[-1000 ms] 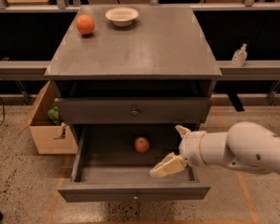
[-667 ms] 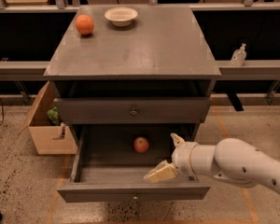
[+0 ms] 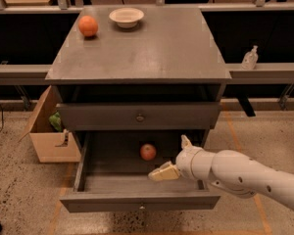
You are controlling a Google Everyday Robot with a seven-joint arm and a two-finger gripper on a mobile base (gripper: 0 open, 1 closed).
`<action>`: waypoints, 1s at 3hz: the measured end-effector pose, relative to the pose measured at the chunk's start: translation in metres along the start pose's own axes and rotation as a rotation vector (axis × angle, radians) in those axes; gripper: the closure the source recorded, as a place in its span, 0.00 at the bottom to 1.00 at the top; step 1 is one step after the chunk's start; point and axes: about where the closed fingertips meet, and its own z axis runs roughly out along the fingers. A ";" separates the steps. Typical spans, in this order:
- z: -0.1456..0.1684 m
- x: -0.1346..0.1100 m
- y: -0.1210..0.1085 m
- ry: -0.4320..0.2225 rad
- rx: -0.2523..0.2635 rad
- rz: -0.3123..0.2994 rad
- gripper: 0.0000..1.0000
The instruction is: Pick apple from middle drawer and place on counter
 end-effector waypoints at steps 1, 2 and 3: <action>0.009 0.009 0.001 0.004 -0.005 0.011 0.00; 0.029 0.026 -0.011 -0.030 -0.009 -0.010 0.00; 0.065 0.059 -0.017 -0.047 -0.026 0.019 0.00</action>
Offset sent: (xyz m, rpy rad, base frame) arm 0.0346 -0.0121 -0.1215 0.0908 -0.0003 0.0432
